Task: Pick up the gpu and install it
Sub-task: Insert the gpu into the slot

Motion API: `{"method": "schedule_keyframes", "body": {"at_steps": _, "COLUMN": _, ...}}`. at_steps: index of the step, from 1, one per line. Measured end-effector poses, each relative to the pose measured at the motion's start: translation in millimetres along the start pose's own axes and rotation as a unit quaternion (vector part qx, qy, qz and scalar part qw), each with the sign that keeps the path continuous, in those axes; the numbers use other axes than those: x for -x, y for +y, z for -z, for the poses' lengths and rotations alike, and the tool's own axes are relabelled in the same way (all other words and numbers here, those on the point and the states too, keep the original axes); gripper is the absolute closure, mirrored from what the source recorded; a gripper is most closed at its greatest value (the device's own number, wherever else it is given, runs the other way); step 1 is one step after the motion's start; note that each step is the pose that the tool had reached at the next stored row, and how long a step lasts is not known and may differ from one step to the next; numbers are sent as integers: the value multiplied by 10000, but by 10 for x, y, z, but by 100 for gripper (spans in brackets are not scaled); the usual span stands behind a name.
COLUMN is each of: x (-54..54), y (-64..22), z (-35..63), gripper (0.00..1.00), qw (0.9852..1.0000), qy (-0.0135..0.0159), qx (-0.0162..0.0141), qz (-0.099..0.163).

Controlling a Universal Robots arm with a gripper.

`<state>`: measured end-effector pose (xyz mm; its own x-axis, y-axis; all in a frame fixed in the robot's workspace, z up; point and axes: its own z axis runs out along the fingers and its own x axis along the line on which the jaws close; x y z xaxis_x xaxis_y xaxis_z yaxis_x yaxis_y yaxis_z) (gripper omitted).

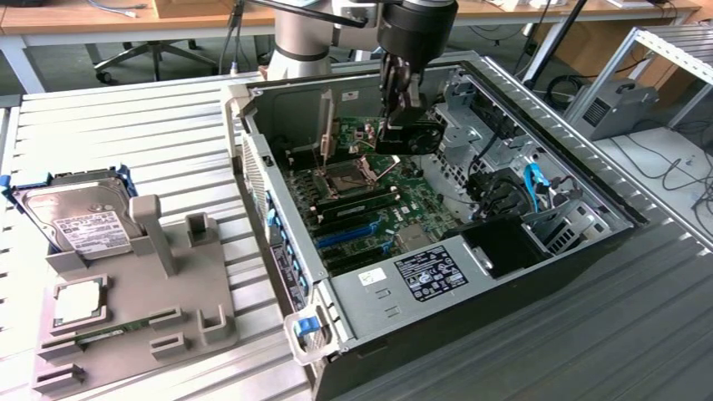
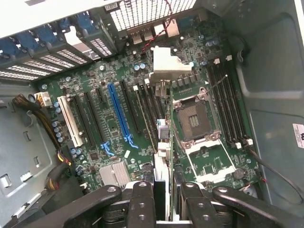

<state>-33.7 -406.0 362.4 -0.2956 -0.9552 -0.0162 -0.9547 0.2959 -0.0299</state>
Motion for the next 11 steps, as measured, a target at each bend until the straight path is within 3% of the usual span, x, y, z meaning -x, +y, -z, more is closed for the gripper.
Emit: {"method": "schedule_keyframes", "body": {"at_steps": 11, "x": 0, "y": 0, "z": 0, "gripper": 74, "qw": 9999, "qy": -4, "qx": 2, "qz": 133}}
